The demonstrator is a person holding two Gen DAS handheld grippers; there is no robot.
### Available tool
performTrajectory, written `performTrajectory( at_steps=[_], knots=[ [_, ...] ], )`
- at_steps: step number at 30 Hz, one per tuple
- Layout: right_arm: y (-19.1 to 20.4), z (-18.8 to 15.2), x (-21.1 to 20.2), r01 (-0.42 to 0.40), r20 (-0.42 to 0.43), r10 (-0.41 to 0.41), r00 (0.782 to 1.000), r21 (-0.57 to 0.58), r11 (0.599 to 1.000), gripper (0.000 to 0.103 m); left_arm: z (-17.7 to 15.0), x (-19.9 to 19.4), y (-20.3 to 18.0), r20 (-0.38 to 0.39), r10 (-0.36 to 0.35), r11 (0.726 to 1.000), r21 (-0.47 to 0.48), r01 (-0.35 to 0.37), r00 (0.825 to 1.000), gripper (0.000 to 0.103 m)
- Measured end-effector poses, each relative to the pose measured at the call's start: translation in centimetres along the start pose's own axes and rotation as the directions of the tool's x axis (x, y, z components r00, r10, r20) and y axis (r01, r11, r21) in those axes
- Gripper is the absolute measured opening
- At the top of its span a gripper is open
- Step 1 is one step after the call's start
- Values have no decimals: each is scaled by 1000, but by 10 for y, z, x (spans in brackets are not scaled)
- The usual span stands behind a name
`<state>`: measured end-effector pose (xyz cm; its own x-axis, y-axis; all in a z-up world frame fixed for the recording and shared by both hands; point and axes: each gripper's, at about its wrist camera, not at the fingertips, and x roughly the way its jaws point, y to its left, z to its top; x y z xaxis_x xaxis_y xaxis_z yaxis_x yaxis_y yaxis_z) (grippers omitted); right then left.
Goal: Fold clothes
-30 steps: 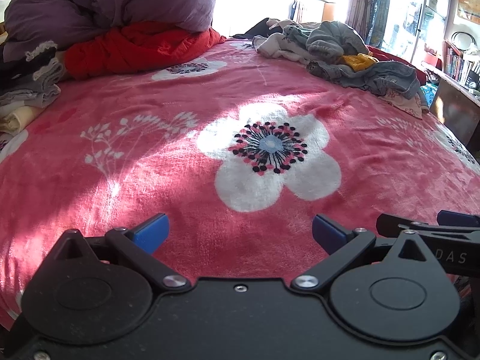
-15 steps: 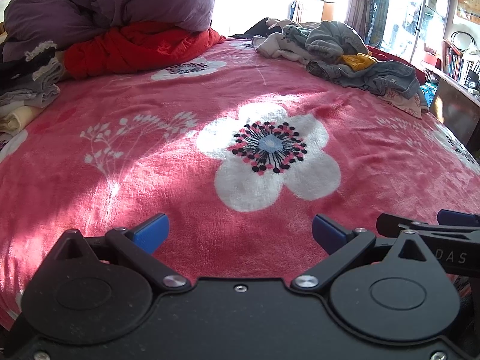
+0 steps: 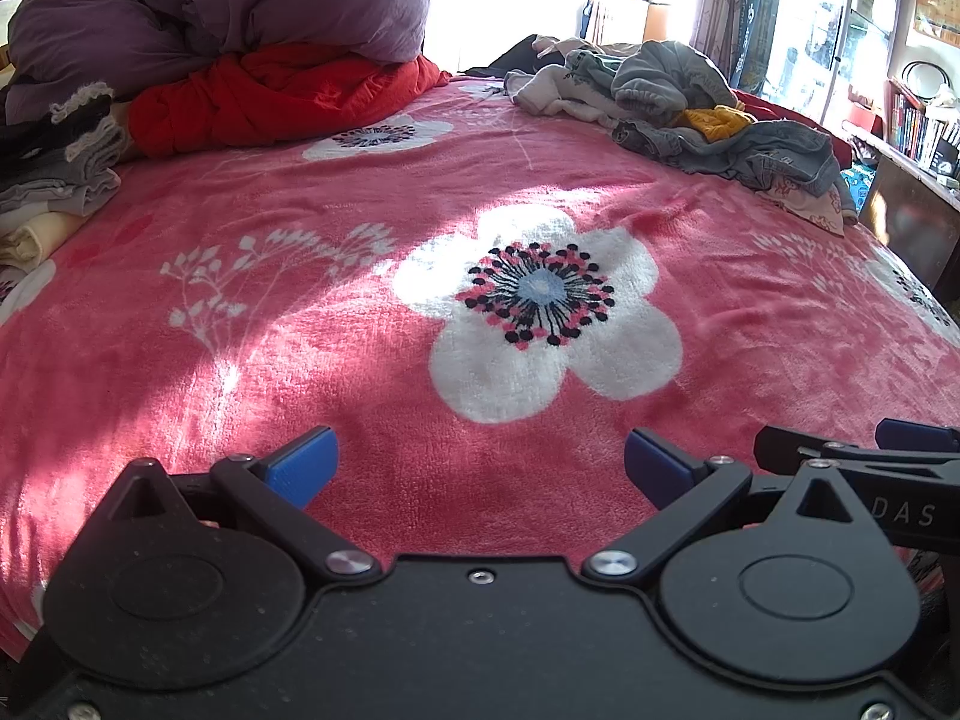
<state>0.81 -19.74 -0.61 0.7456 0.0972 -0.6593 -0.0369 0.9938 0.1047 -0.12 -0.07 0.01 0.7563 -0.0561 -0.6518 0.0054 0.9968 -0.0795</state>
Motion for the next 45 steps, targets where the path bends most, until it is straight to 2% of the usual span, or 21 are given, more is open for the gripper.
performTrajectory(
  at_steps=[26, 34, 38, 41, 44, 45],
  knots=[
    [0, -1, 2, -2, -8, 2, 1000, -2, 1000, 103, 0, 1, -1, -9, 10, 1000, 5, -9, 1000, 103],
    [-12, -3, 1, -42, -4, 42, 999, 51, 998, 103, -2, -1, -6, 10, -2, 1000, 29, 2, 1000, 103],
    [-21, -8, -6, -57, 9, 56, 998, 83, 995, 103, -4, -2, -6, -2, -47, 999, 22, 47, 999, 103],
    [-26, -8, -17, -78, 29, 76, 997, 107, 991, 103, -5, -10, -7, 22, -53, 998, 29, 53, 998, 103],
    [-30, -5, -29, -92, 68, 85, 994, 114, 989, 103, -4, -28, -12, 119, -50, 995, 86, 40, 992, 103],
    [-32, -2, -33, -97, 86, 87, 992, 120, 988, 103, -3, -31, -12, 125, -56, 994, 98, 44, 991, 103]
  ],
)
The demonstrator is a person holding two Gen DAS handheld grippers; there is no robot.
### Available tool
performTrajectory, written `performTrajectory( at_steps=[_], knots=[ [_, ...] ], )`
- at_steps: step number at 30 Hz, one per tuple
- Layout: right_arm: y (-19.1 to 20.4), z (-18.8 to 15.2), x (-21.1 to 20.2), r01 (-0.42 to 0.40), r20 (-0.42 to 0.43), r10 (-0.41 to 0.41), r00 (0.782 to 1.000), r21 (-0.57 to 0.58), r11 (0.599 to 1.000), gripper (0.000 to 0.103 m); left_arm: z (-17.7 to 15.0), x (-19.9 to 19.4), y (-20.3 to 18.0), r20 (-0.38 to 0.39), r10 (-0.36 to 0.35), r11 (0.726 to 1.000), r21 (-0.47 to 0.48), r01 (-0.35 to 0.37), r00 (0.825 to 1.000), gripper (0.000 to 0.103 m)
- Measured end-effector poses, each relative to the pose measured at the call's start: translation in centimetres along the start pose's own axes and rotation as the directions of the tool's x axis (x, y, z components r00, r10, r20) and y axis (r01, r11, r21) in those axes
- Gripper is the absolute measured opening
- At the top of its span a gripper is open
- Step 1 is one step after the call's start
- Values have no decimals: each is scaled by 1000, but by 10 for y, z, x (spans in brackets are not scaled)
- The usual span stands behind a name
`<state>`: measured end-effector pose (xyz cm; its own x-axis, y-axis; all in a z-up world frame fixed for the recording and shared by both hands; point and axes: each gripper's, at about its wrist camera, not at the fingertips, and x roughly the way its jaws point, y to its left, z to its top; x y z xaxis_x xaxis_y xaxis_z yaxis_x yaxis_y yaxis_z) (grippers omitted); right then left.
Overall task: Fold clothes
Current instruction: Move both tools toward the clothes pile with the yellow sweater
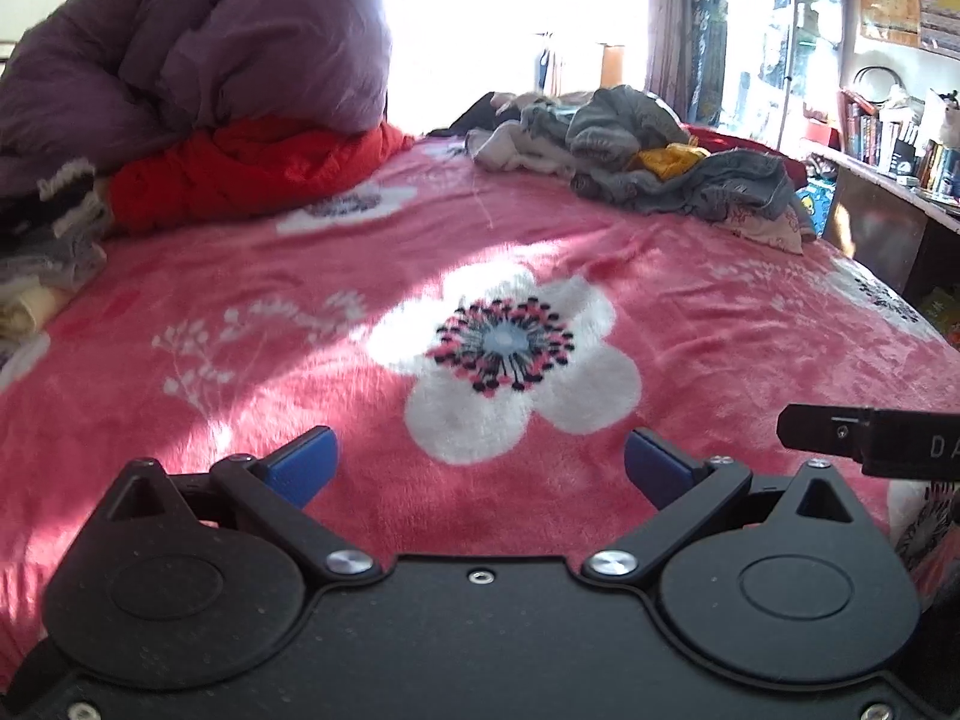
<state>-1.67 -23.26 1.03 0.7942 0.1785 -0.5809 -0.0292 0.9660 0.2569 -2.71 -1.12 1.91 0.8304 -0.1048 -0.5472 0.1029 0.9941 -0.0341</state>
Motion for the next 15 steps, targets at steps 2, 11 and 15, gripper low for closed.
performTrajectory(
  at_steps=[2, 11, 15],
  knots=[
    [-3, 7, -8, -10, 34, 10, 999, 11, 1000, 103, 1, 0, 1, -53, -38, 999, -1, 38, 998, 103],
    [-36, 34, 2, -43, 122, 42, 992, 8, 999, 103, -4, 24, -10, -188, -80, 996, 32, 88, 979, 103],
    [-62, 45, 23, -23, 132, 19, 991, 26, 999, 103, 19, 39, -26, -145, -70, 995, 62, 79, 987, 103]
  ],
)
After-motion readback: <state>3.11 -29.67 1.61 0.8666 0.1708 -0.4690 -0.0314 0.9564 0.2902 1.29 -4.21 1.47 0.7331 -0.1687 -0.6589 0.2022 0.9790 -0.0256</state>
